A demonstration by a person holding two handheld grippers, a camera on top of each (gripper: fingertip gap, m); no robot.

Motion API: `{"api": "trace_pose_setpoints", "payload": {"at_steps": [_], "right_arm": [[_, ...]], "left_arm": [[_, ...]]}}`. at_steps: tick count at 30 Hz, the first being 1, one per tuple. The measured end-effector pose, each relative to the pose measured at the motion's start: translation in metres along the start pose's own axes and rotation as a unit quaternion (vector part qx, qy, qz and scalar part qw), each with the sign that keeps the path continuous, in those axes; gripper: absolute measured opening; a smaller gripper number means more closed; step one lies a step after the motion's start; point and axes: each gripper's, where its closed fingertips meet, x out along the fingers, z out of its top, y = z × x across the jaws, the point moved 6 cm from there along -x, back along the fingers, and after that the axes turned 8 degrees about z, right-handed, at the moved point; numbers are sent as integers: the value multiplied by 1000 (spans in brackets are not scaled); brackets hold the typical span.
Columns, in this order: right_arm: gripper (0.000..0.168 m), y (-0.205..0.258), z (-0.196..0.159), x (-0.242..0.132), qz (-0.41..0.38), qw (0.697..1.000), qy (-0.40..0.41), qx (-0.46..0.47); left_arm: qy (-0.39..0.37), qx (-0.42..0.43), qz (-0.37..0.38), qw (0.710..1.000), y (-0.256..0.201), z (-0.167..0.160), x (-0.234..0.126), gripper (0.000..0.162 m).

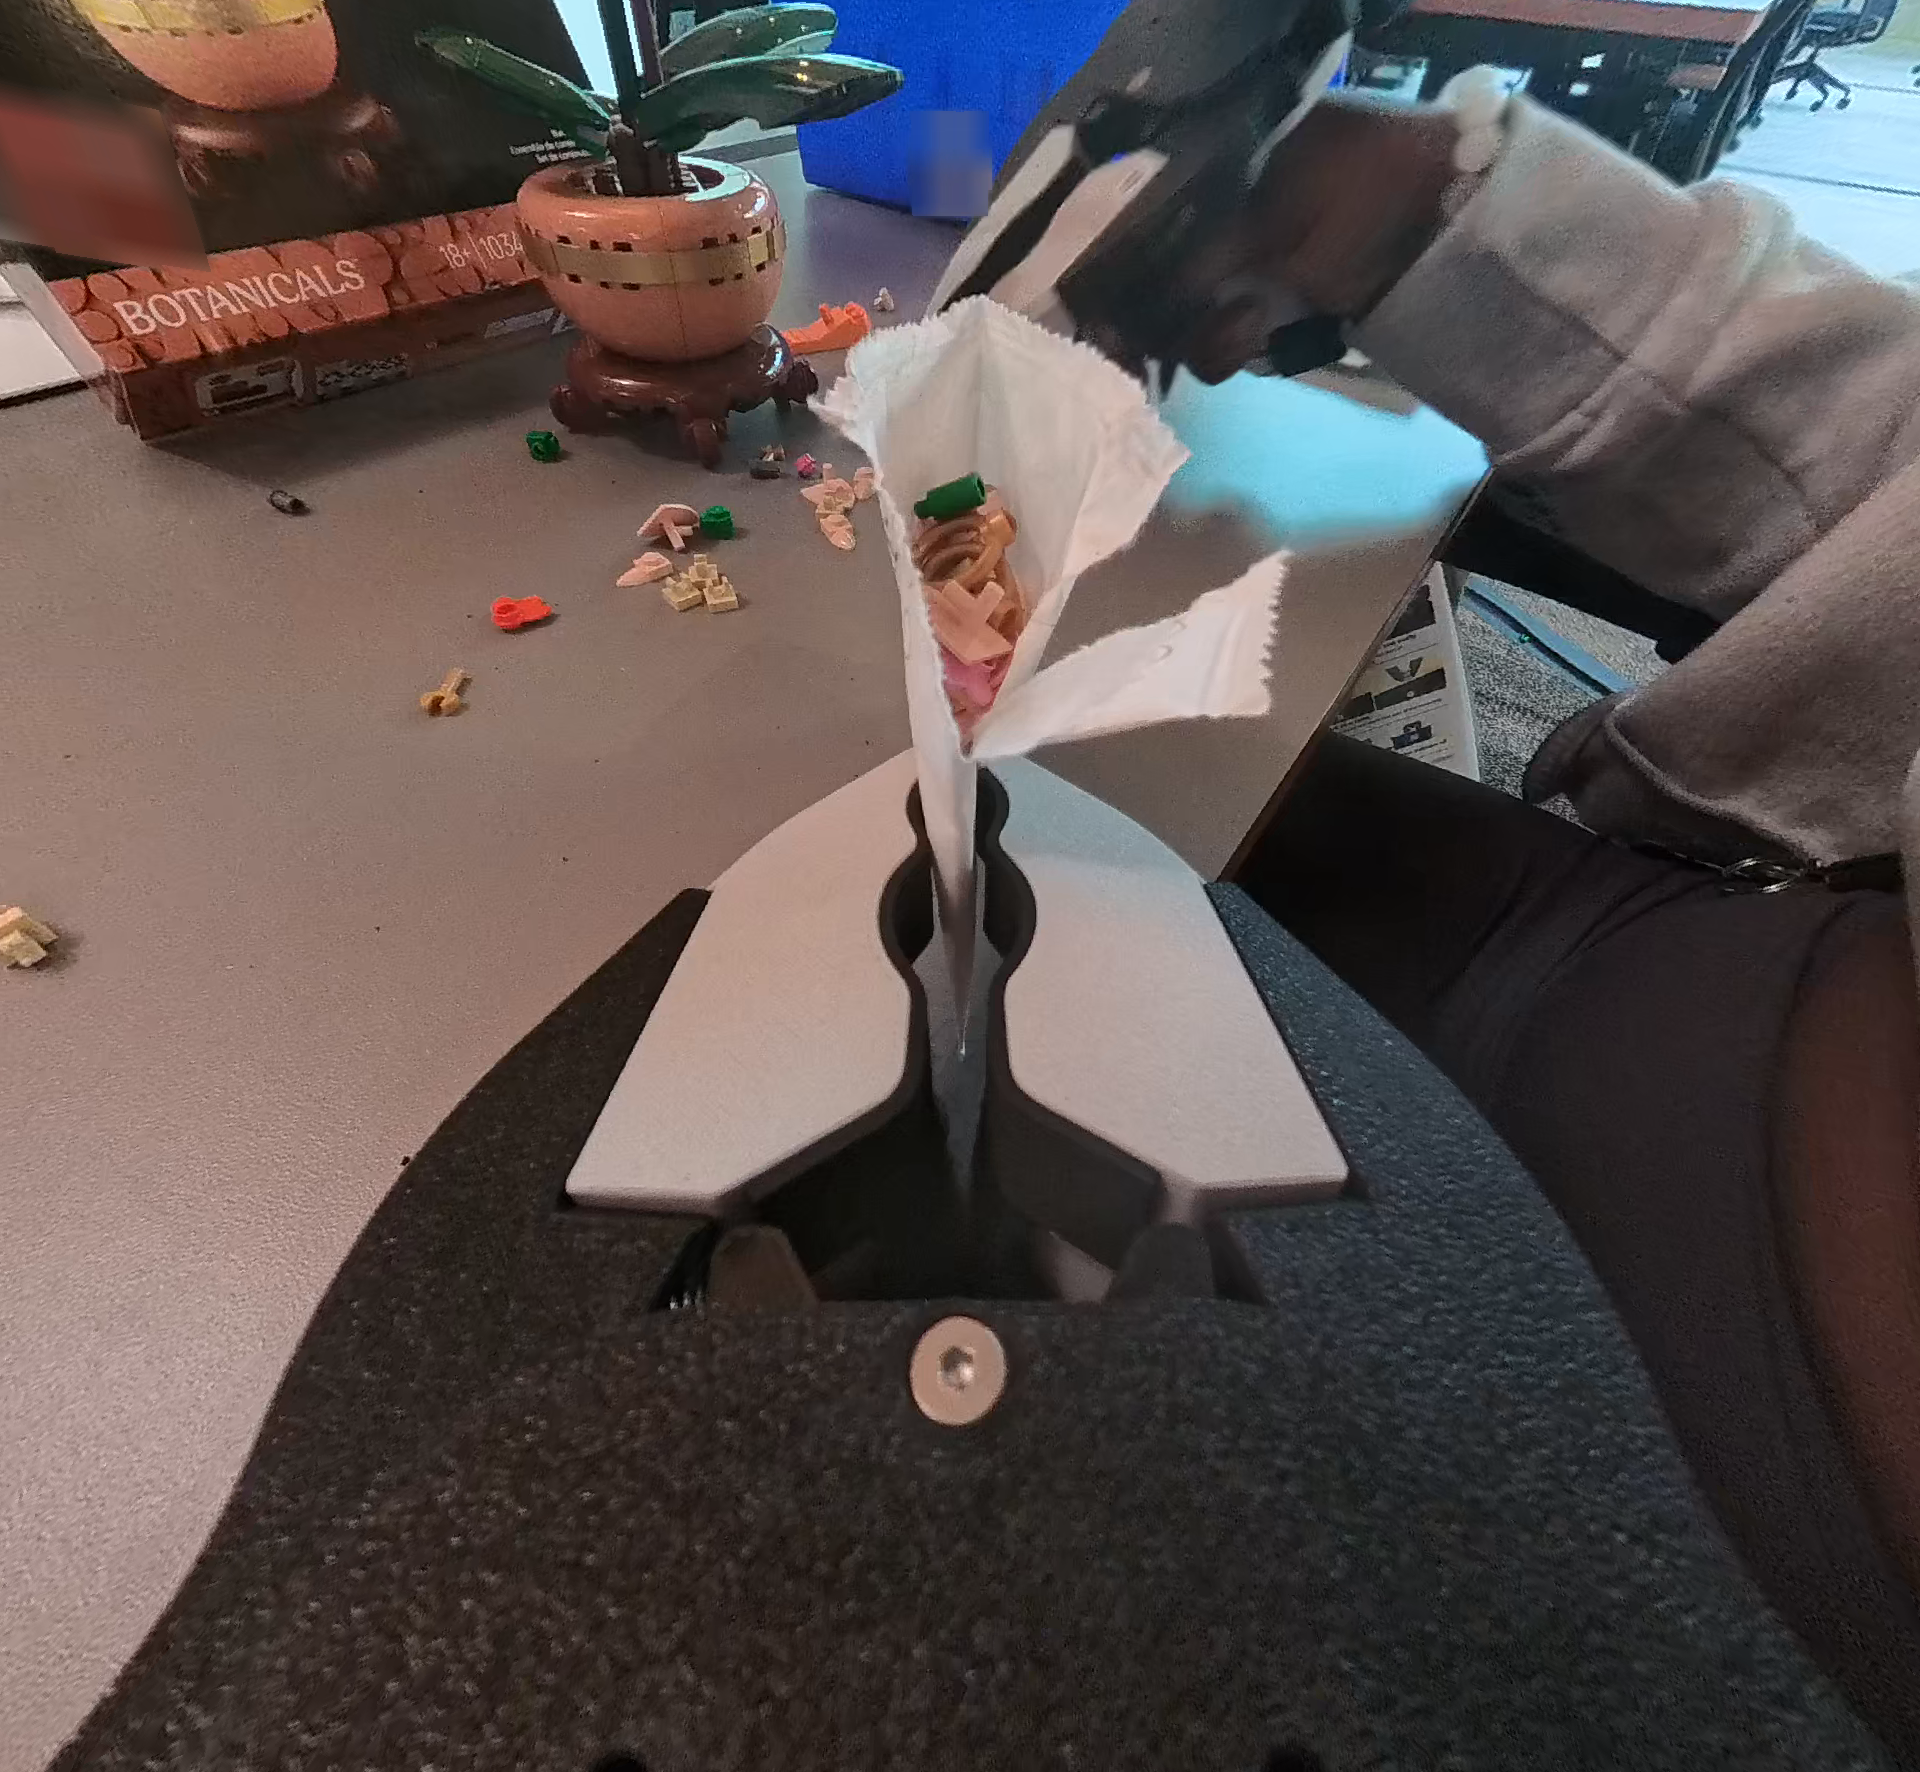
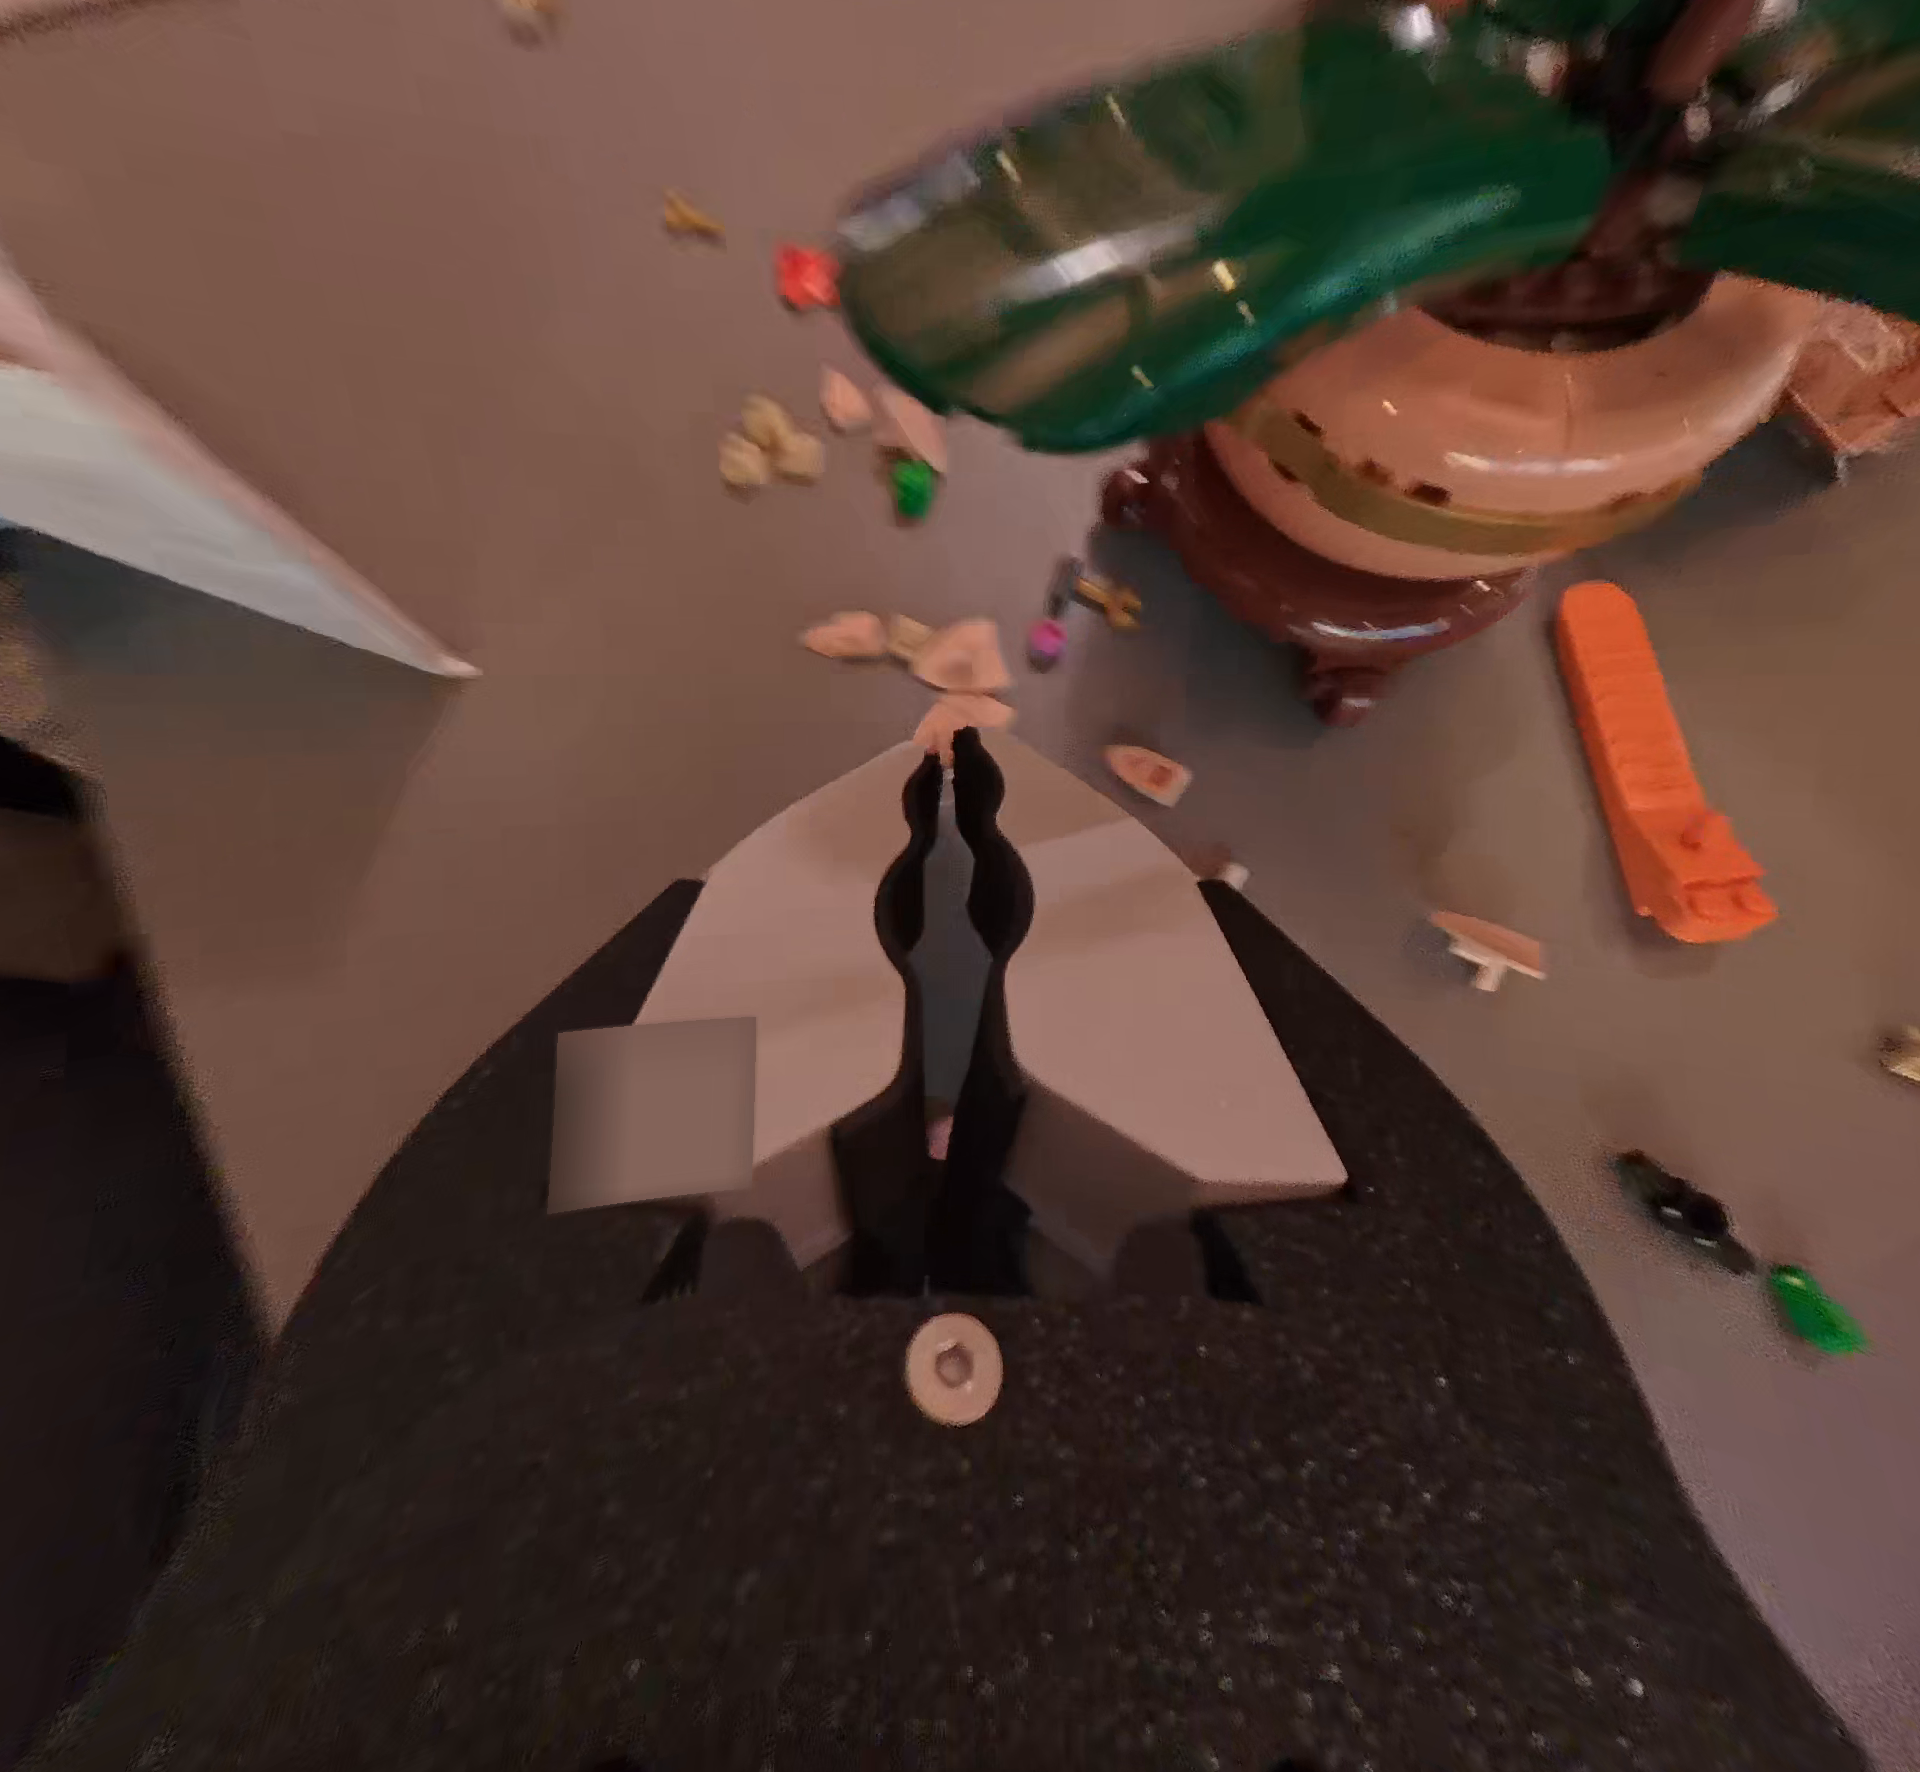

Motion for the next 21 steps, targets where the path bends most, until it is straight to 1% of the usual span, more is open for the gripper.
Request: {"api": "trace_pose_setpoints", "payload": {"at_steps": [2,4,6,9,10,11,12,16,17,19,21], "right_arm": [[3,28,15,-12,49,997,-67,-1],[3,60,36,-21,100,986,-135,-17],[3,87,54,-21,138,974,-174,-45],[4,106,66,-2,148,975,-146,-78],[9,109,65,5,149,977,-125,-84],[17,110,64,9,149,979,-106,-90],[22,109,63,11,143,980,-99,-93],[20,105,63,2,137,979,-125,-86],[20,102,61,-2,125,979,-136,-84],[20,84,53,-8,72,984,-151,-67],[21,56,34,-5,15,992,-126,-29]], "left_arm": [[0,-1,0,1000,0,0,0,3],[0,-2,-1,1000,0,0,0,3],[0,-1,-1,1000,-1,0,0,4],[0,5,1,1000,-1,0,0,4],[0,7,3,1000,-1,0,-1,4],[0,7,3,1000,-1,0,-1,4],[0,8,4,1000,-1,0,-1,4],[-1,7,2,1000,-1,0,-1,4],[-1,7,2,1000,-1,0,-1,4],[-1,8,3,1000,0,-1,-1,4],[-1,9,3,1000,0,0,-1,4]]}}
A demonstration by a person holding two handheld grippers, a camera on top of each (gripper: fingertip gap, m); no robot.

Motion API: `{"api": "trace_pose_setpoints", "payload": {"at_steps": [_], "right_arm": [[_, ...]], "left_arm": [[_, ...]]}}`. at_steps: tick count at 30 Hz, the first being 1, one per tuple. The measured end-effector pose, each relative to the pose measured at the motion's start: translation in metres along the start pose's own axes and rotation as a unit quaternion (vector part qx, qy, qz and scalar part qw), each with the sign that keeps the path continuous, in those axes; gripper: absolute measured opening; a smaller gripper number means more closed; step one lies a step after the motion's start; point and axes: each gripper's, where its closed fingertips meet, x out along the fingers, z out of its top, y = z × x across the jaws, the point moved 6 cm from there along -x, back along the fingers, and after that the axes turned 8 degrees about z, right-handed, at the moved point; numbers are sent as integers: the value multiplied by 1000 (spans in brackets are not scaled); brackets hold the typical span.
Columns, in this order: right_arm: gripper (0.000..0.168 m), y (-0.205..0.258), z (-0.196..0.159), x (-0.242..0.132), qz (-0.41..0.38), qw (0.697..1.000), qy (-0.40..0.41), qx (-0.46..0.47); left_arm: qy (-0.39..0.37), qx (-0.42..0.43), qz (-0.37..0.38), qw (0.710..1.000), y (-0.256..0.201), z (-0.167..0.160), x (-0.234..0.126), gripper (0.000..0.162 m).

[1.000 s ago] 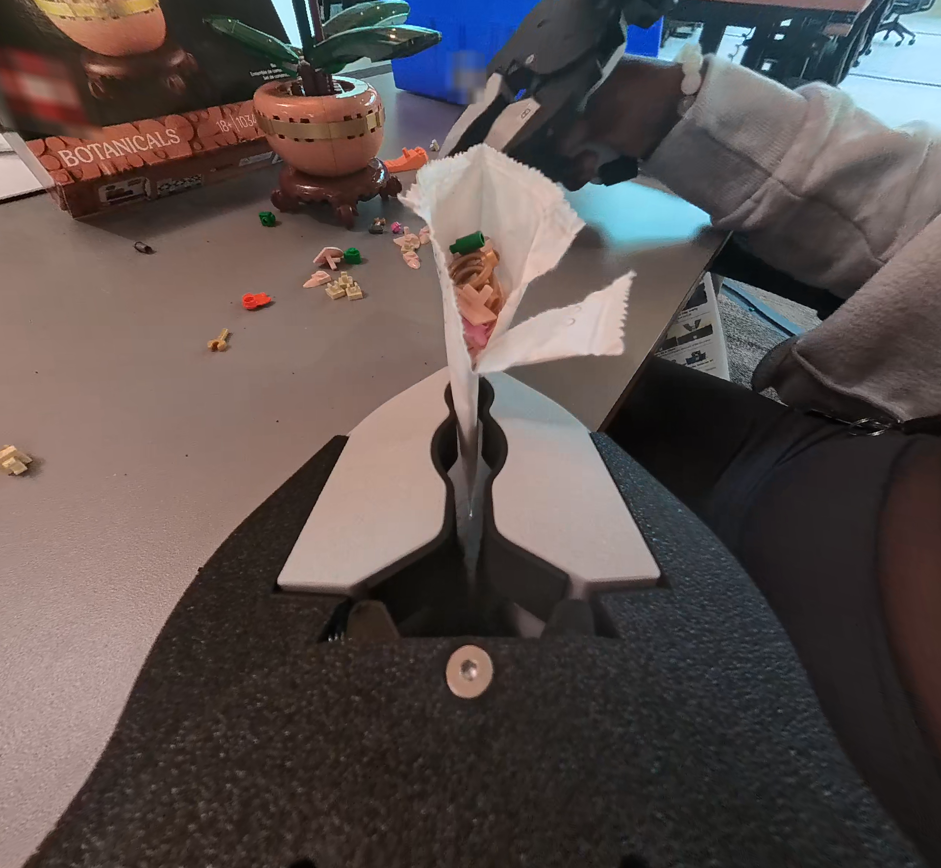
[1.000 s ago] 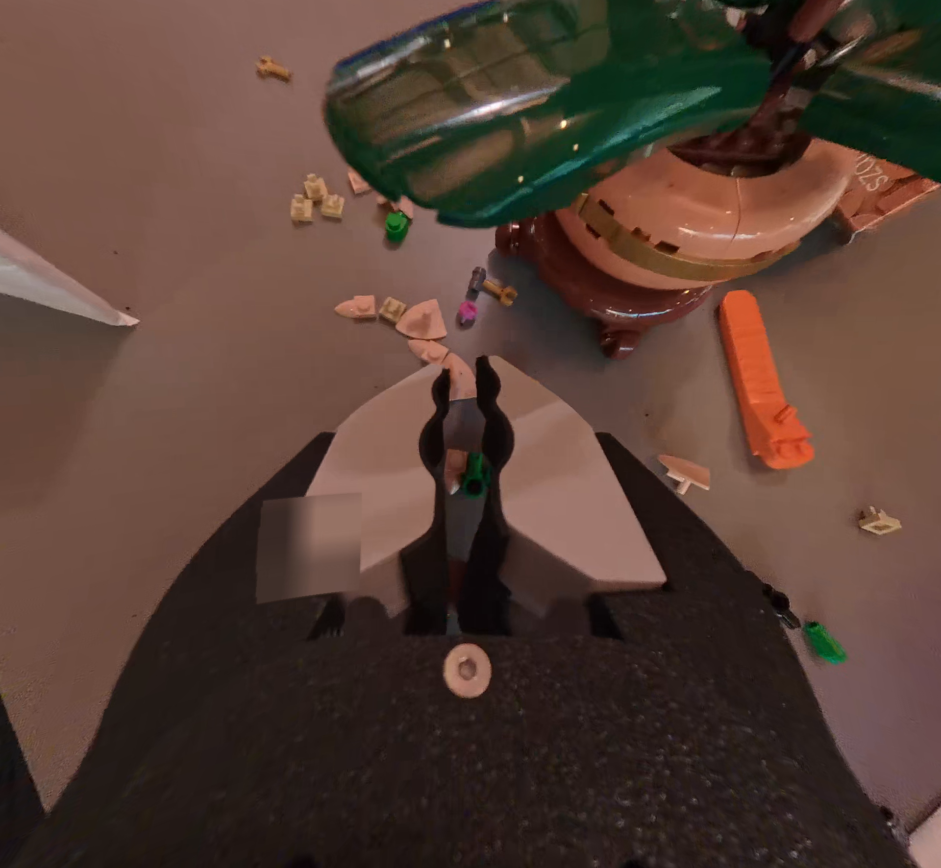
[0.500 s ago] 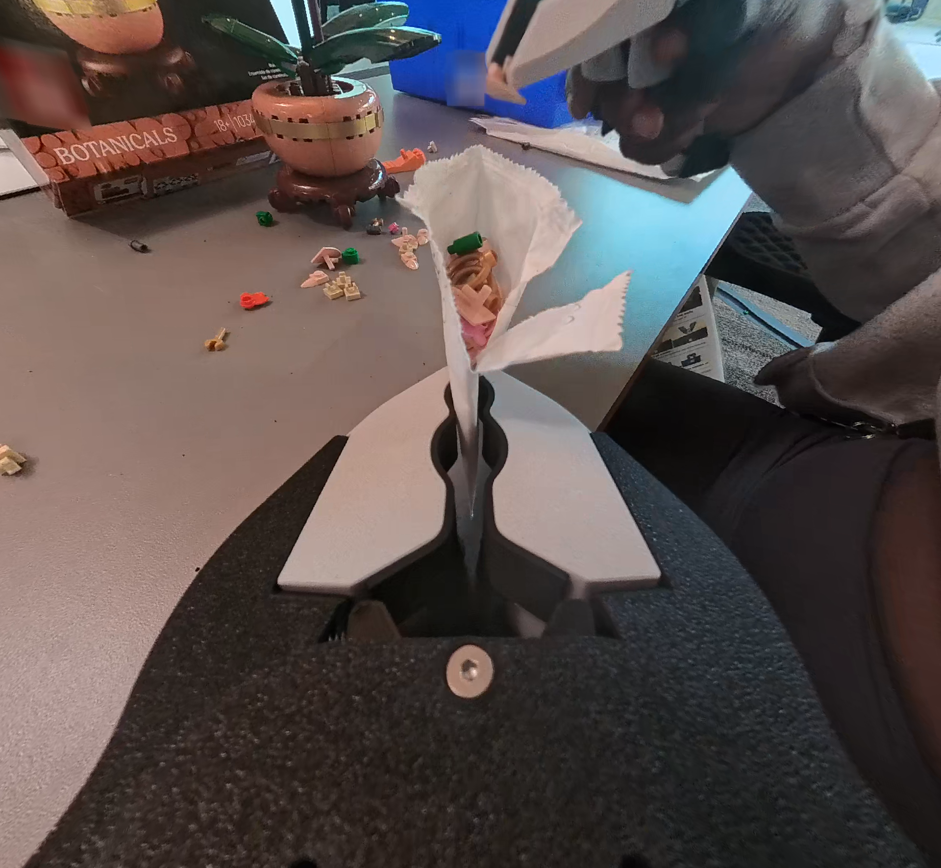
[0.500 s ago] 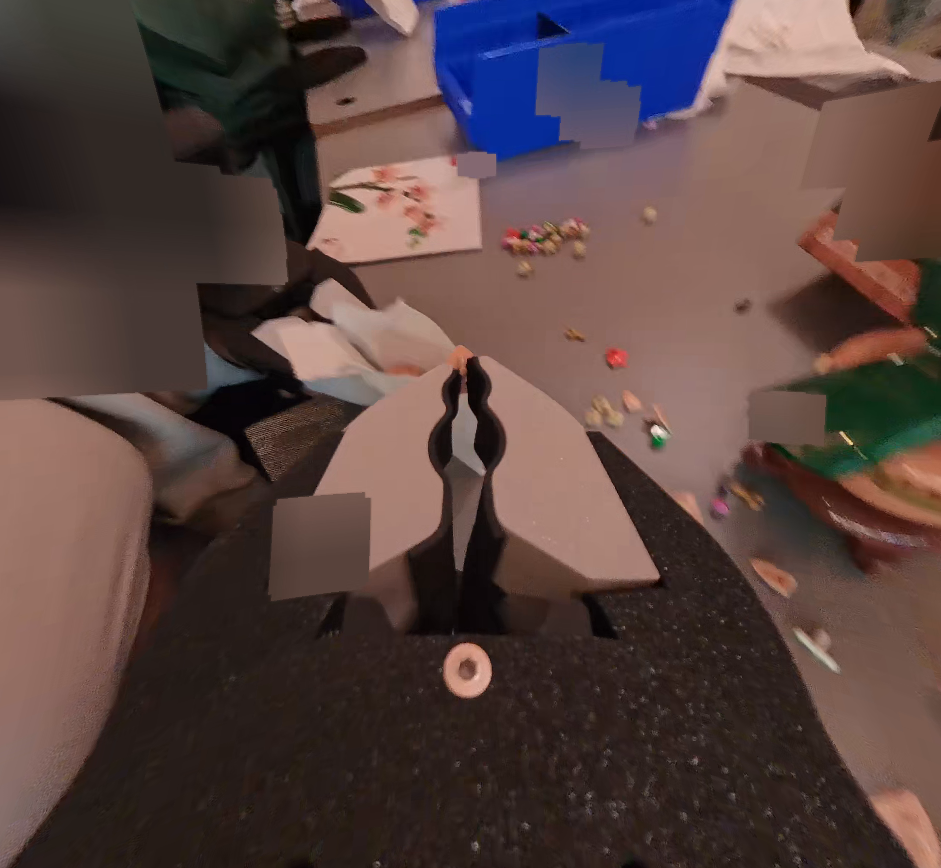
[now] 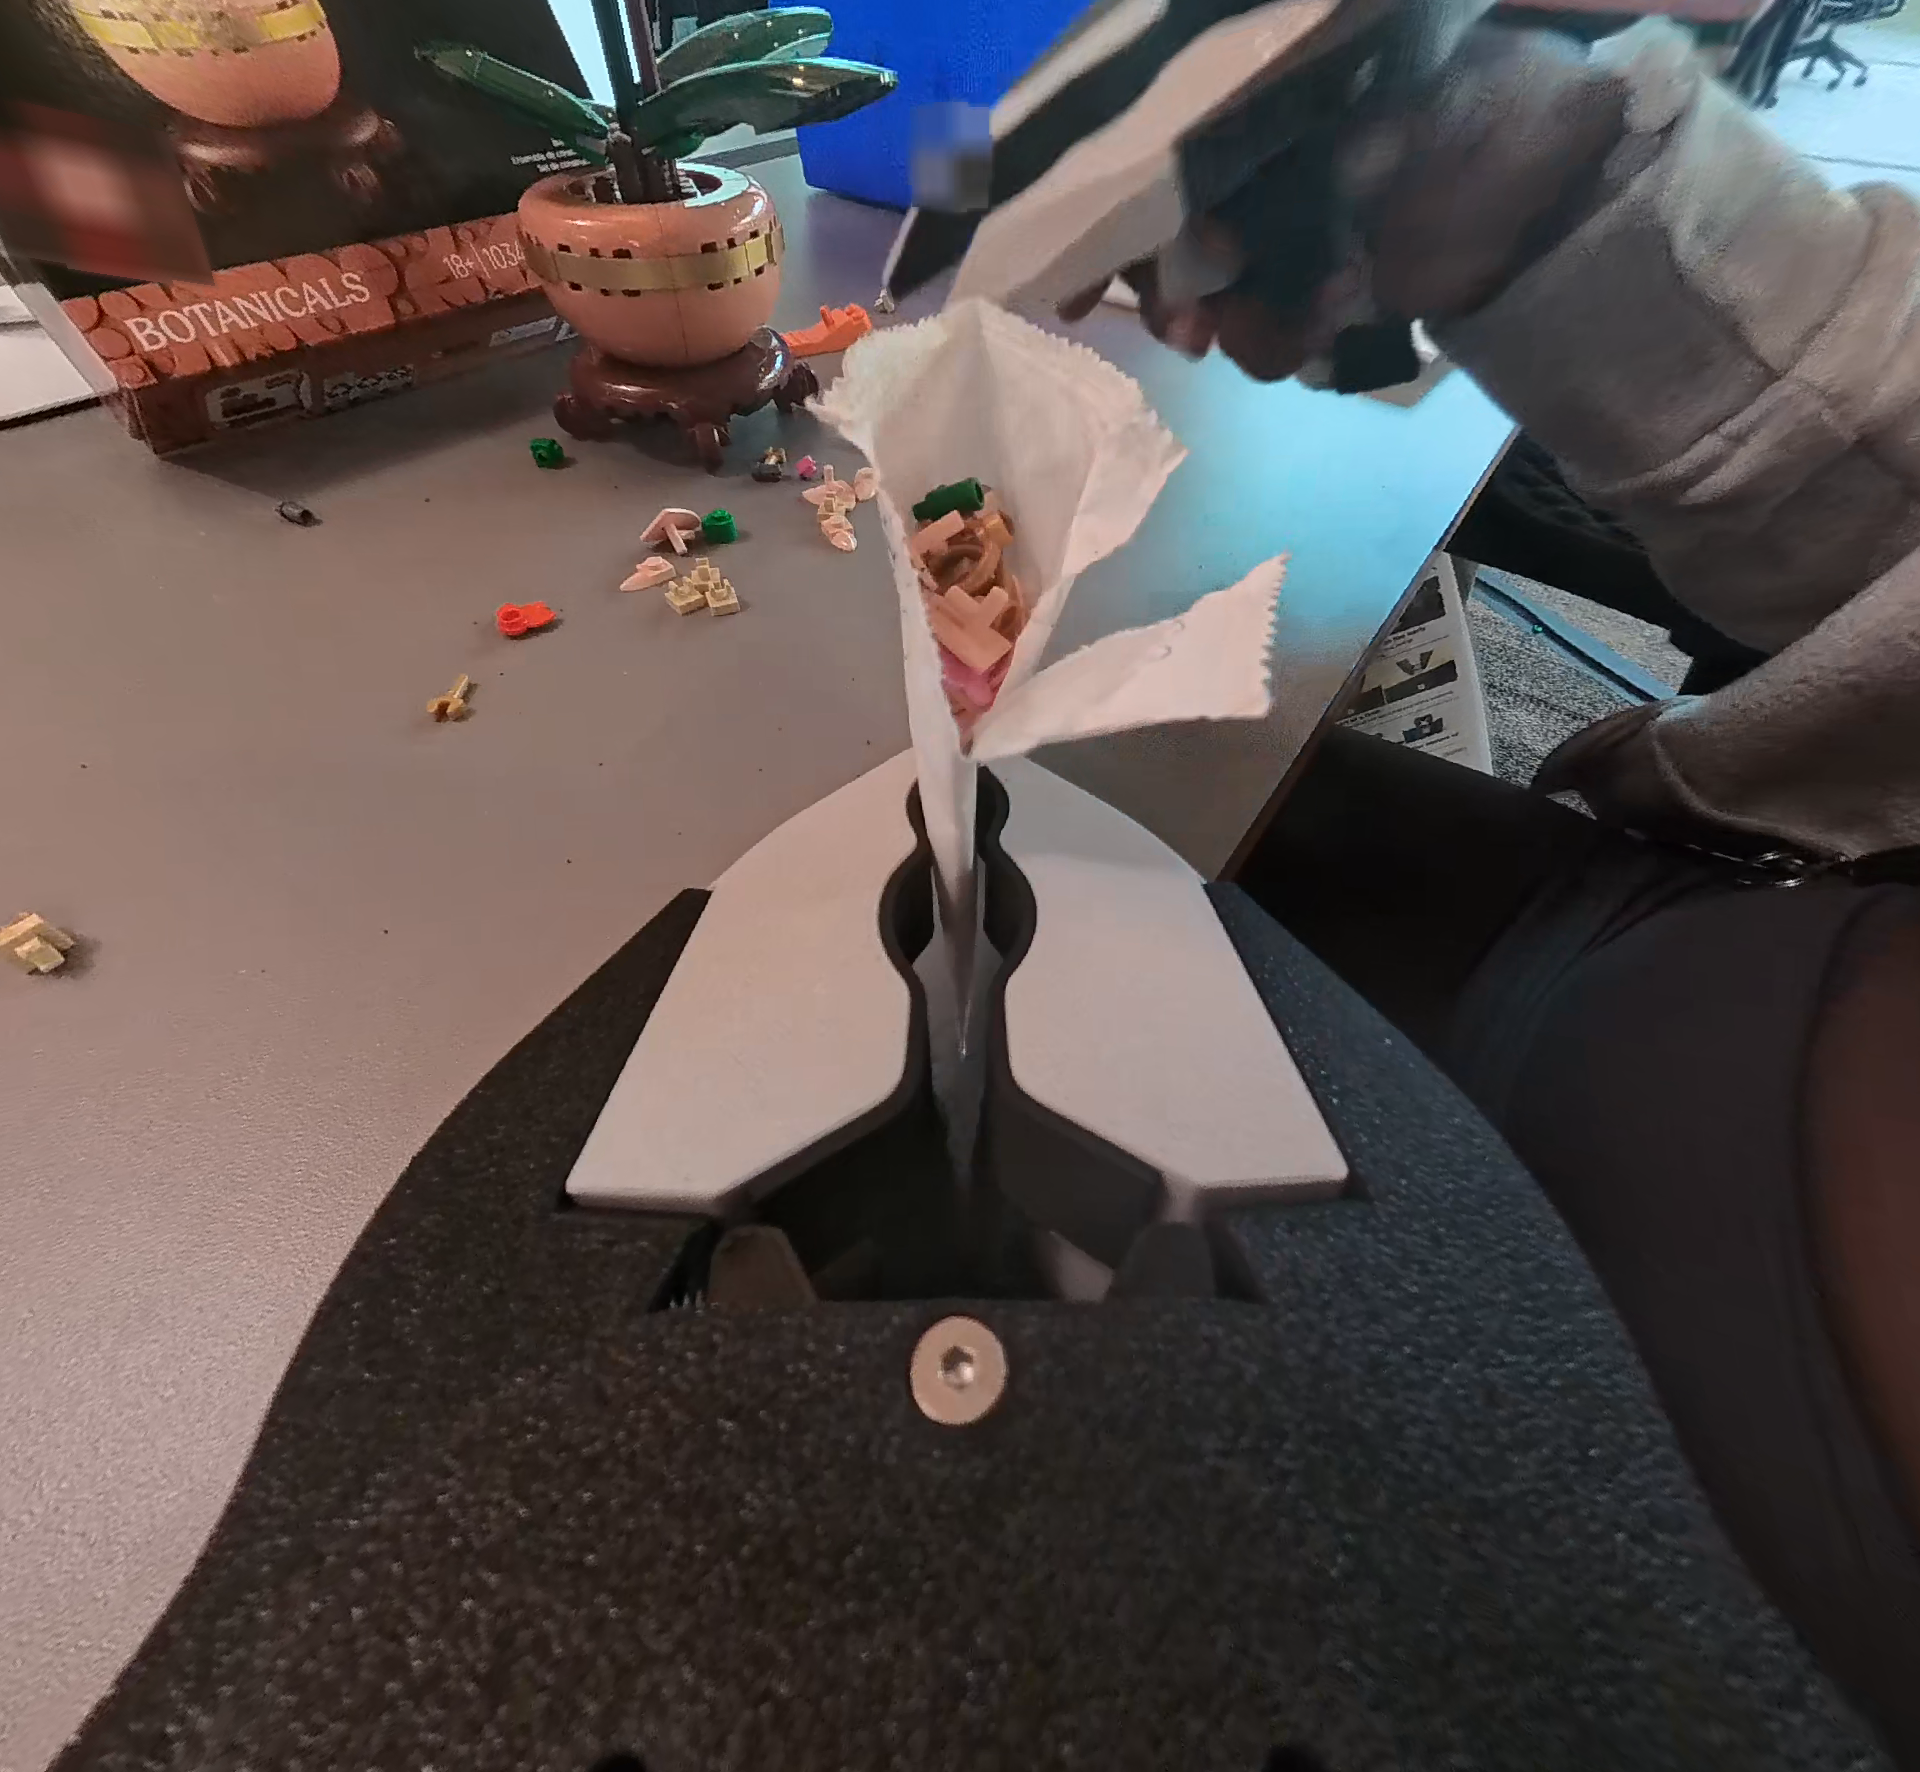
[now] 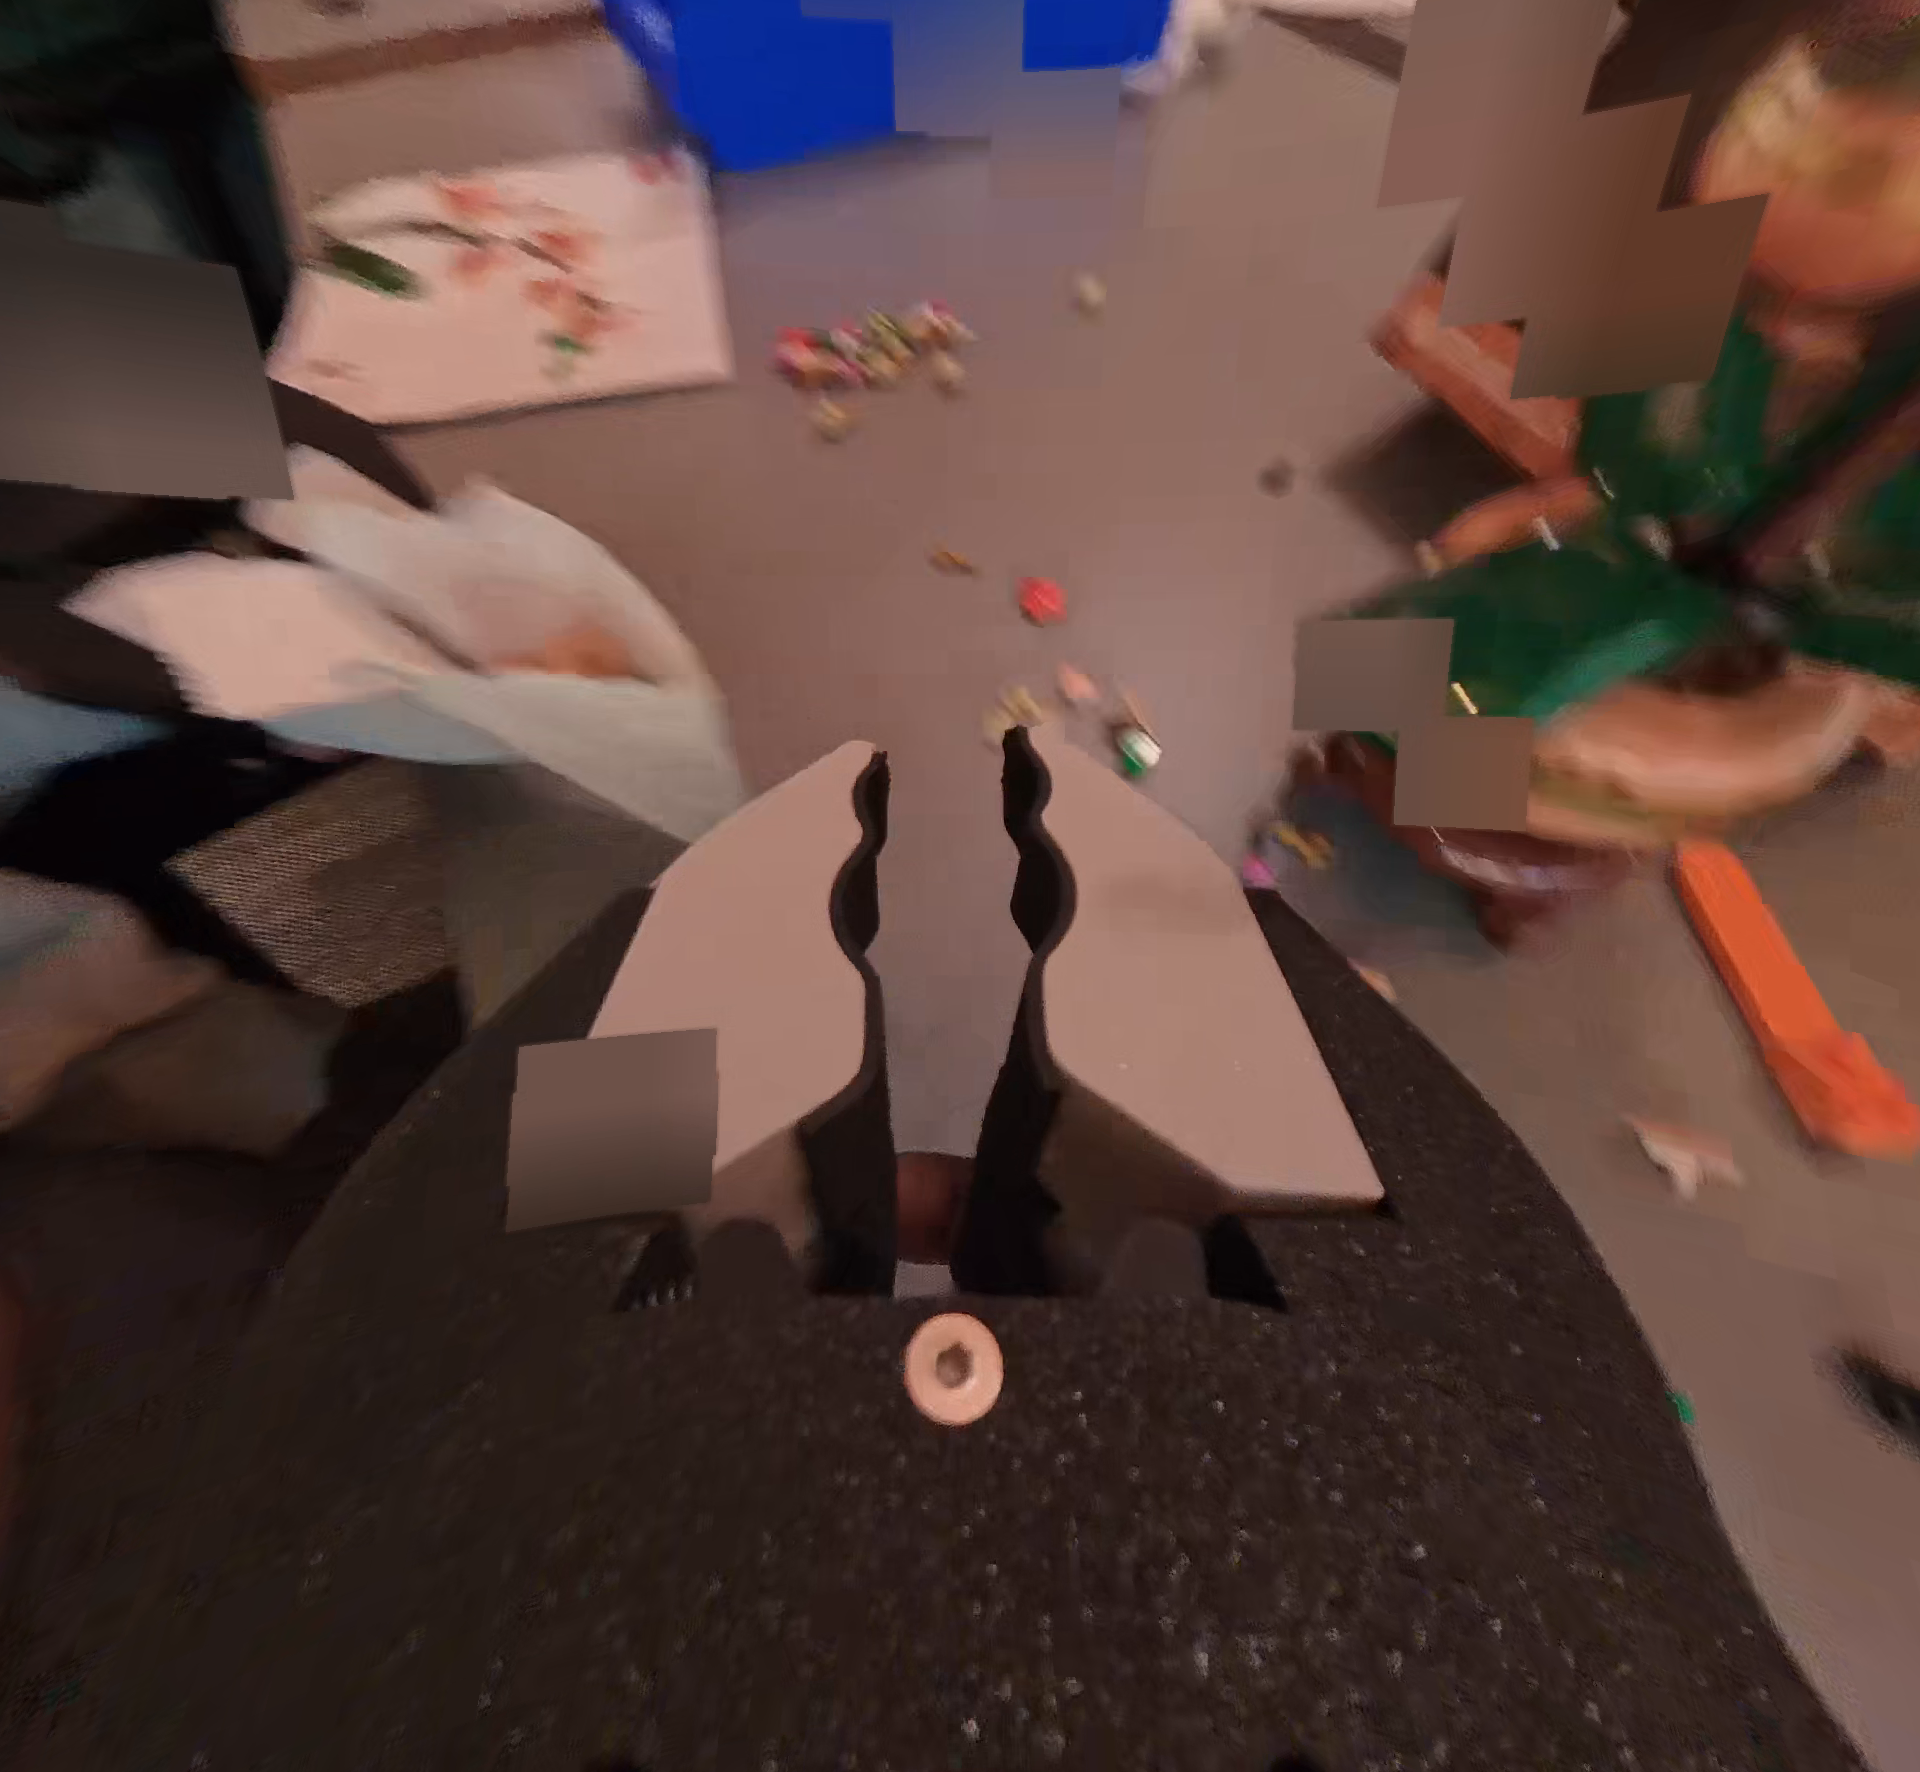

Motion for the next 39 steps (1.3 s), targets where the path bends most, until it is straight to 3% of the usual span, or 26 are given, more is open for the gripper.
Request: {"api": "trace_pose_setpoints", "payload": {"at_steps": [4,9,13,17,24,29,39], "right_arm": [[26,-32,-37,10,-54,993,99,27],[41,-40,-39,32,-69,986,149,2],[41,-48,-38,36,-64,986,149,33],[14,-40,-40,35,-25,988,149,40],[26,-47,-31,30,-53,992,99,63],[19,-43,-27,47,-76,991,108,17],[2,-43,-26,57,-50,988,141,21]], "left_arm": [[0,-2,-1,1000,0,0,0,4],[1,-3,-1,1000,0,0,0,4],[0,-5,-3,1000,0,0,0,4],[-1,-7,-5,1000,0,0,1,4],[-1,-7,-5,1000,0,0,0,4],[-1,-5,-4,1000,1,0,0,4],[-1,-5,-5,1000,0,0,-1,4]]}}
